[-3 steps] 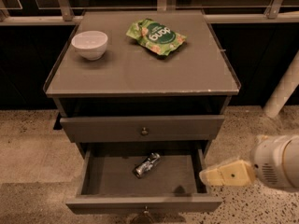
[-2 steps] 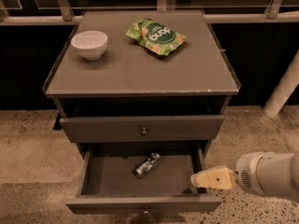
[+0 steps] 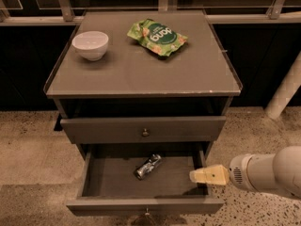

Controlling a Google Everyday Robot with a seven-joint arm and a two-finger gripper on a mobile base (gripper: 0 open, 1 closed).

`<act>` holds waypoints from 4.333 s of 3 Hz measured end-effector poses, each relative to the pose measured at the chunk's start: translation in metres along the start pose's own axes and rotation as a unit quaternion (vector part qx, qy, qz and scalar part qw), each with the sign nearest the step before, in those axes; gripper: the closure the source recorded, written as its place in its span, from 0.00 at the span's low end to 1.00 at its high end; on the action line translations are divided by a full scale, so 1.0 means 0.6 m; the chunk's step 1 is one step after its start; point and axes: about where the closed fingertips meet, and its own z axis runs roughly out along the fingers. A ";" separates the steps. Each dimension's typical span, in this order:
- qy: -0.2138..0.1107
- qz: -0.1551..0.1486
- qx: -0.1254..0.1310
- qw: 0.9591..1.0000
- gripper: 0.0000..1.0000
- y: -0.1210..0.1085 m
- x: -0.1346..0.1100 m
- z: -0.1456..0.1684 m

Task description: Pick redbull can from middle drawer and place on counter

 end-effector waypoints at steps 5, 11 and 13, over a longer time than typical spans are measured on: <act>-0.086 0.049 -0.100 0.990 0.00 0.036 -0.018 0.218; -0.102 -0.016 -0.129 0.986 0.00 0.083 0.009 0.441; -0.059 -0.005 -0.149 0.987 0.00 0.135 -0.014 0.544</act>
Offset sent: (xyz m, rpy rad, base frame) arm 0.0601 0.0295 -0.1060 0.2543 -0.0138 -0.0891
